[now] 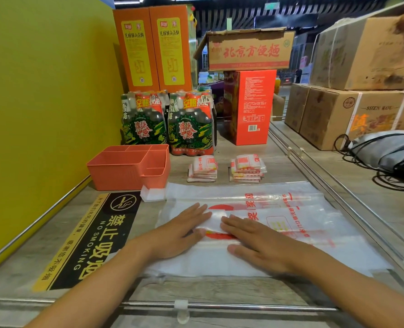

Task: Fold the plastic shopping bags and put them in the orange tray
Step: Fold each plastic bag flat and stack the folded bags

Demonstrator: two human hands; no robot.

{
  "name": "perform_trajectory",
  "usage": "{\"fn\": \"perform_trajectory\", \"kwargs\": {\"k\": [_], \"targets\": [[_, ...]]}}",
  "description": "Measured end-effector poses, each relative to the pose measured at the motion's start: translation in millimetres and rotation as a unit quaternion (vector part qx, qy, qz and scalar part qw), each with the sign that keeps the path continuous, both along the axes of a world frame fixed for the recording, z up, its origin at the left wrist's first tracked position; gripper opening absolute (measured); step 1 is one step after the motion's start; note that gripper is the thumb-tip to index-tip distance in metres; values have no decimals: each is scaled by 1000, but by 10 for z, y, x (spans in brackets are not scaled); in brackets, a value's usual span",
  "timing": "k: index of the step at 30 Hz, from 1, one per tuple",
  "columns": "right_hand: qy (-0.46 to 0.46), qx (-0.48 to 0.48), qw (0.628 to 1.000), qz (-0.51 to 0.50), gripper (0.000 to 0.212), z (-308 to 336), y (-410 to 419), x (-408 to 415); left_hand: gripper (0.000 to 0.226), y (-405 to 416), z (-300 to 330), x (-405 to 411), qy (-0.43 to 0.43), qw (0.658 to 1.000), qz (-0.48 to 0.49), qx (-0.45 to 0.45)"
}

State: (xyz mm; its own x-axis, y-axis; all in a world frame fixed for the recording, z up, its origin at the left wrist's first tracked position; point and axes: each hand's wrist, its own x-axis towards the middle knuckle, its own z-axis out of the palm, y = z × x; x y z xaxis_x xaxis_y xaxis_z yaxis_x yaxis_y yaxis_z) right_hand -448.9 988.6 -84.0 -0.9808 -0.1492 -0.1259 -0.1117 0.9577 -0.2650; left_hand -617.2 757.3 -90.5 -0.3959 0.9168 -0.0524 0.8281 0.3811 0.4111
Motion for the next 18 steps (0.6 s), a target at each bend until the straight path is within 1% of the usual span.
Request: {"fn": "perform_trajectory", "kwargs": {"k": [2, 4, 8, 10, 12, 14, 16, 18], "targets": [[-5, 5, 1000, -1, 68, 14, -13, -1, 60, 24, 16, 69, 42, 997, -28, -56], [-13, 7, 1000, -1, 69, 26, -30, 2, 62, 45, 37, 105, 66, 993, -34, -97], [-18, 12, 1000, 2, 71, 43, -44, 3, 64, 41, 122, 179, 60, 991, -24, -116], [-19, 11, 1000, 0, 70, 57, -58, 22, 68, 25, 154, 224, 51, 991, 19, -123], [-21, 2, 1000, -2, 69, 77, -78, 45, 76, -13, 167, 261, 58, 985, 84, -137], [-22, -7, 1000, -4, 68, 108, -86, 58, 79, -53, 209, 315, 51, 983, 116, -136], [-23, -15, 1000, -8, 68, 140, -89, 64, 80, -76, 275, 406, 24, 986, 116, -115], [-24, -19, 999, -12, 67, 163, -89, 75, 81, -60, 344, 486, -27, 991, 124, -48]]}}
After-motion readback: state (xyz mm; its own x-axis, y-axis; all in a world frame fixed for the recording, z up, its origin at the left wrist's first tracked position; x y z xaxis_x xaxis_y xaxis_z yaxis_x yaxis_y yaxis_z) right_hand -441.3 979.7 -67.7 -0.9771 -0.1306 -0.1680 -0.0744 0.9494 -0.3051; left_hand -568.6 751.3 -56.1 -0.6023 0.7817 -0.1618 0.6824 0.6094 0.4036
